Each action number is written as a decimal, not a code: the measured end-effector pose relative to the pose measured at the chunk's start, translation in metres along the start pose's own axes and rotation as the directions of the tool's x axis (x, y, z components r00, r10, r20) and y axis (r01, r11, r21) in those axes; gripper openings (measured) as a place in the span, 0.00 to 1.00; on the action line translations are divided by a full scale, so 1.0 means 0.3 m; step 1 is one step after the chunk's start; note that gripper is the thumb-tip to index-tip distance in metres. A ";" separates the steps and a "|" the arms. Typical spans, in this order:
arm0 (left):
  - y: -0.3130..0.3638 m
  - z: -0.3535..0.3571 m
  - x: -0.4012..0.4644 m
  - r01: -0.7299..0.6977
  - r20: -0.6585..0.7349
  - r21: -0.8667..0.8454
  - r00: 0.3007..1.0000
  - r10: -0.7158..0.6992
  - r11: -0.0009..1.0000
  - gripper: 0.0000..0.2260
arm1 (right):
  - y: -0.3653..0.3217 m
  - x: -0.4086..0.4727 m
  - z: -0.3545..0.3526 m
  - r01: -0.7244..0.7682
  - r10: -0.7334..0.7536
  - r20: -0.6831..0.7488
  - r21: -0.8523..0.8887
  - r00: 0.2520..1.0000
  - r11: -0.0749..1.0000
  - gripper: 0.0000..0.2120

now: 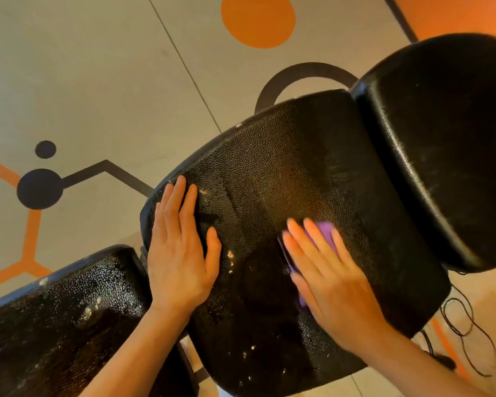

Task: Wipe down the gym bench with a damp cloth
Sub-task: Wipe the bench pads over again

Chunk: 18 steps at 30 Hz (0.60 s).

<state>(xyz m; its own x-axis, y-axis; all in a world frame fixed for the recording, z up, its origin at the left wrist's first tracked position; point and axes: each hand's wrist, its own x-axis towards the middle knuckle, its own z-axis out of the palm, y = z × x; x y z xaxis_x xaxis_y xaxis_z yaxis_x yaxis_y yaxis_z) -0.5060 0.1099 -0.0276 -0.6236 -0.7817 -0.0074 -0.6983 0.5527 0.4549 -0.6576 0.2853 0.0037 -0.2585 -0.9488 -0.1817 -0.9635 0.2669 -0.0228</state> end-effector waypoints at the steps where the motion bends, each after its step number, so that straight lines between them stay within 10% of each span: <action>1: 0.000 -0.001 0.000 0.004 -0.001 0.001 1.000 -0.004 1.000 0.28 | 0.009 -0.042 0.004 0.021 -0.021 0.020 0.007 1.000 1.000 0.26; 7: 0.000 0.001 -0.003 0.006 0.006 0.021 1.000 -0.006 1.000 0.28 | -0.059 0.465 -0.058 -0.109 0.120 -0.168 0.073 0.978 0.991 0.25; 14: -0.066 -0.100 -0.035 -0.060 0.103 -0.010 0.993 0.060 0.998 0.29 | -0.116 0.017 0.009 0.120 -0.122 0.043 0.048 0.992 0.992 0.29; 18: -0.163 -0.162 -0.093 -0.039 0.166 0.101 0.986 0.021 0.994 0.30 | -0.155 0.365 -0.022 0.042 -0.040 -0.093 0.020 0.995 0.999 0.26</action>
<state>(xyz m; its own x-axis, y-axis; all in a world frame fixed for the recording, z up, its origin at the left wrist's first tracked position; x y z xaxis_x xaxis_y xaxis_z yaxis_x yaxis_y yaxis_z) -0.4375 0.0906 -0.0062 -0.6881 -0.7109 -0.1457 -0.7058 0.6089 0.3622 -0.6416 0.1678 -0.0086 -0.2253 -0.9703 -0.0882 -0.9718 0.2302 -0.0503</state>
